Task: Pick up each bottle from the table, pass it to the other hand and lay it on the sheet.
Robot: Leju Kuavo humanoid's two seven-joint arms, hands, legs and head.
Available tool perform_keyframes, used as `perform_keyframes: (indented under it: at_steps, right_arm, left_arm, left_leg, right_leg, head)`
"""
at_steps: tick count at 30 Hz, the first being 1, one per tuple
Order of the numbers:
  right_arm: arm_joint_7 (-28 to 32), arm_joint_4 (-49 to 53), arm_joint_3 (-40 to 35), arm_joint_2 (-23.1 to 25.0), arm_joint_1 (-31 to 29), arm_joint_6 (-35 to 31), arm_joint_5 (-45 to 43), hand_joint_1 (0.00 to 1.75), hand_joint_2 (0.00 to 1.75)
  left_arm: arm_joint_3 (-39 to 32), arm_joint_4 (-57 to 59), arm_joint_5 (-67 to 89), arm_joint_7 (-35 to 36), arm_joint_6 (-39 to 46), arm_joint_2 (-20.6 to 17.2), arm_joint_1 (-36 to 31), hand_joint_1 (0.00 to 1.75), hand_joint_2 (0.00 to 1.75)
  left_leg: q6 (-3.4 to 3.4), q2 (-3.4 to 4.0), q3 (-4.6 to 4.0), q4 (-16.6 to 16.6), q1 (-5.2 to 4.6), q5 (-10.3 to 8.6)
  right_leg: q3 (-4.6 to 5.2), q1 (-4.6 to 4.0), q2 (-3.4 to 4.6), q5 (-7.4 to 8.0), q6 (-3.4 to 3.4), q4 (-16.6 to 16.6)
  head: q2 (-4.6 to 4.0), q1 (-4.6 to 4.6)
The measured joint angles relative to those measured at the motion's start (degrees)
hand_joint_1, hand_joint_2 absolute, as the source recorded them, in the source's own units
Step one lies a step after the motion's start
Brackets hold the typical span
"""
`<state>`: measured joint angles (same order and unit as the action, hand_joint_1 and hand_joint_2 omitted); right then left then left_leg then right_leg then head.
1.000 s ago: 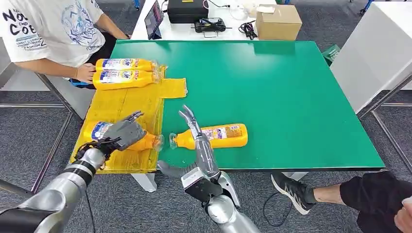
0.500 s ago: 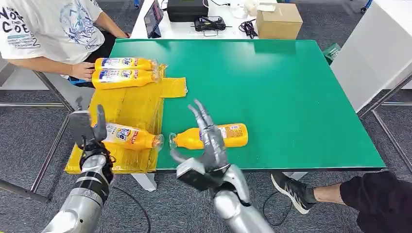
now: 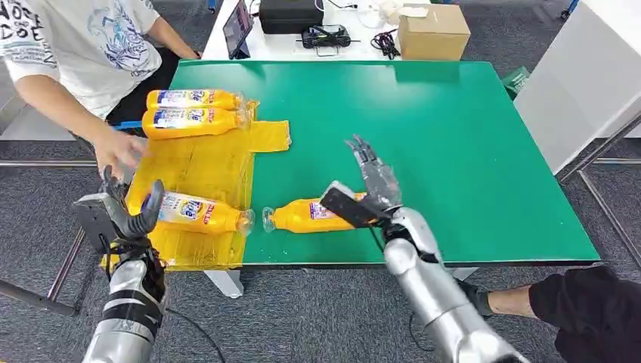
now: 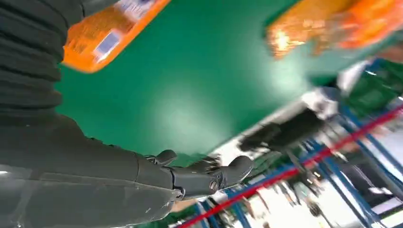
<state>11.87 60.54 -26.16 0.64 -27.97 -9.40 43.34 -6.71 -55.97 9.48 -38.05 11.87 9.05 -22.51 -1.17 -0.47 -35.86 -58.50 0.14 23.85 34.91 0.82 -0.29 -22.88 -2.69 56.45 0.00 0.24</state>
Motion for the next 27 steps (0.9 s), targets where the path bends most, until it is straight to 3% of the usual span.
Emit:
perform_keyframes:
  at_steps: [5, 13, 19, 27]
  right_arm:
    - [-1.7, -9.1, 0.2, -1.2, -5.8, 9.1, -0.5, 0.00, 1.75]
    - [1.4, -23.6, -2.2, -0.5, -12.7, 16.2, -2.5, 0.00, 1.75]
    - [3.9, -28.0, -5.4, -0.5, -16.1, 22.7, -3.7, 0.00, 1.75]
    - [4.3, -30.3, -8.9, -0.9, -18.9, 25.8, -4.1, 0.00, 1.75]
  left_arm:
    - [1.6, -0.6, 3.5, 0.6, -1.8, 0.1, 1.6, 0.00, 1.75]
    - [5.8, 0.2, 5.2, 1.5, -4.4, 0.6, 1.9, 0.00, 1.75]
    - [6.1, 2.9, 3.0, 1.3, -6.1, 1.1, 1.0, 0.00, 1.75]
    - [6.6, 5.0, 2.8, 0.9, -7.0, 1.4, 0.3, 0.00, 1.75]
  left_leg:
    - [0.00, -0.02, -0.01, 0.0, 0.01, 0.00]
    - [0.00, -0.01, -0.02, 0.0, 0.00, 0.00]
    - [0.00, 0.00, -0.03, 0.0, 0.00, 0.00]
    - [-0.01, 0.00, -0.02, 0.0, 0.00, -0.01]
  right_leg:
    - [0.01, 0.00, -0.01, 0.00, 0.00, 0.0]
    - [0.01, 0.00, -0.01, 0.00, -0.01, 0.0]
    - [0.04, 0.00, 0.00, 0.00, 0.00, 0.0]
    - [0.03, 0.00, 0.00, 0.01, -0.01, 0.0]
  head:
    - [0.00, 0.02]
    - [0.00, 0.00]
    - [0.00, 0.00]
    - [0.00, 0.00]
